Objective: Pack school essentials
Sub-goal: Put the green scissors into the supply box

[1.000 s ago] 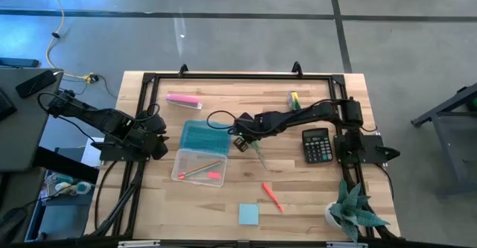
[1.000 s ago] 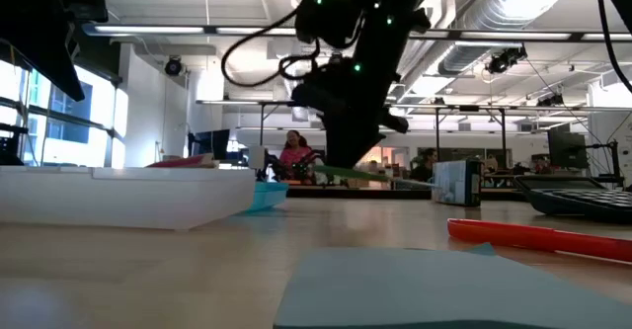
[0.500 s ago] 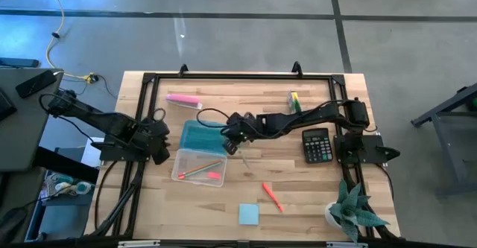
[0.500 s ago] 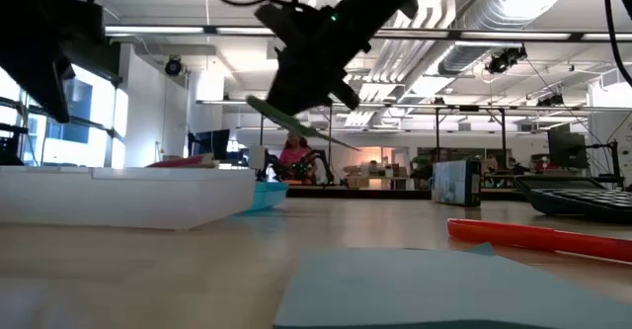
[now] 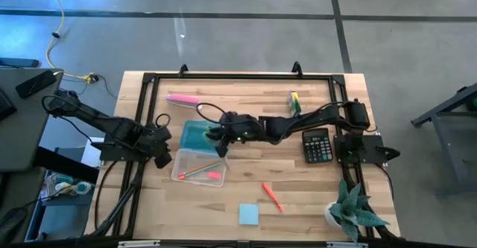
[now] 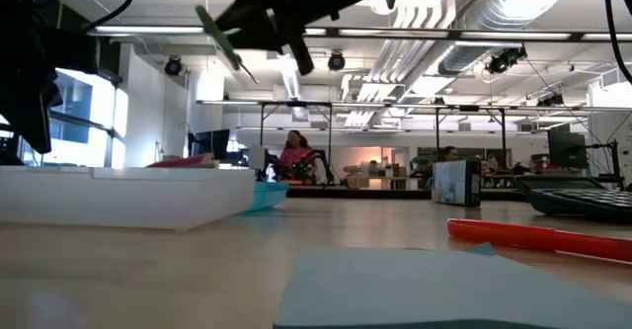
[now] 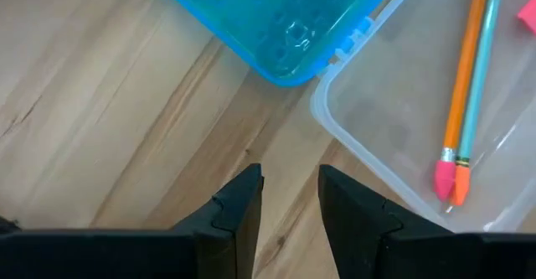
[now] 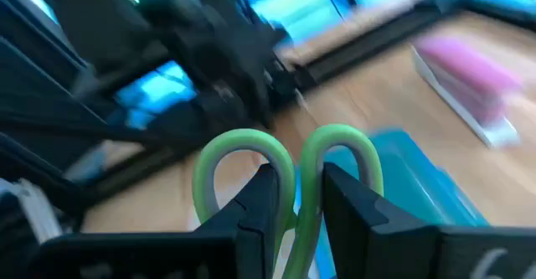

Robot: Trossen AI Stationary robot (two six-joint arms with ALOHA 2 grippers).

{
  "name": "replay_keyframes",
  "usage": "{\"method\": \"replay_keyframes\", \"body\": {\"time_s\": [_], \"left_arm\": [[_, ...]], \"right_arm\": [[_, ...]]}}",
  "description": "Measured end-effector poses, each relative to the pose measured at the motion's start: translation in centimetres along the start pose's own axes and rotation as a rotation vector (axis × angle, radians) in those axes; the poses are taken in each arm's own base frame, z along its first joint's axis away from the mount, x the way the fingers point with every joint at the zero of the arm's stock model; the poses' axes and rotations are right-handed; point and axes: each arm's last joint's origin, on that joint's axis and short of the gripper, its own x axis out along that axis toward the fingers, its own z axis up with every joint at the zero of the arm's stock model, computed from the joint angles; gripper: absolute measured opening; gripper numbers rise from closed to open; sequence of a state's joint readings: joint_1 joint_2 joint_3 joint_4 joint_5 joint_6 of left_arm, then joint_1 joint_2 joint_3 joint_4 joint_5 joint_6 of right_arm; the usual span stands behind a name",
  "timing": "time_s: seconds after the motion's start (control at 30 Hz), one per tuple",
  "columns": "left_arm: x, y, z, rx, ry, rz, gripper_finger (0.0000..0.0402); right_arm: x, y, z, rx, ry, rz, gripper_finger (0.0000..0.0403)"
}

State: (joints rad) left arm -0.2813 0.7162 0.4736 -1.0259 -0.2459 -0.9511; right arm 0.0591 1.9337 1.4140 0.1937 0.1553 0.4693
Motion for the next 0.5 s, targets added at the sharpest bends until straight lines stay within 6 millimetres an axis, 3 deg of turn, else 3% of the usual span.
{"method": "replay_keyframes", "body": {"time_s": [0.5], "left_arm": [[0.9, -0.1, -0.1, -0.035, -0.009, 0.063, 0.0051]], "right_arm": [[1.0, 1.8, -0.8, -0.027, -0.172, 0.031, 0.0060]]}}
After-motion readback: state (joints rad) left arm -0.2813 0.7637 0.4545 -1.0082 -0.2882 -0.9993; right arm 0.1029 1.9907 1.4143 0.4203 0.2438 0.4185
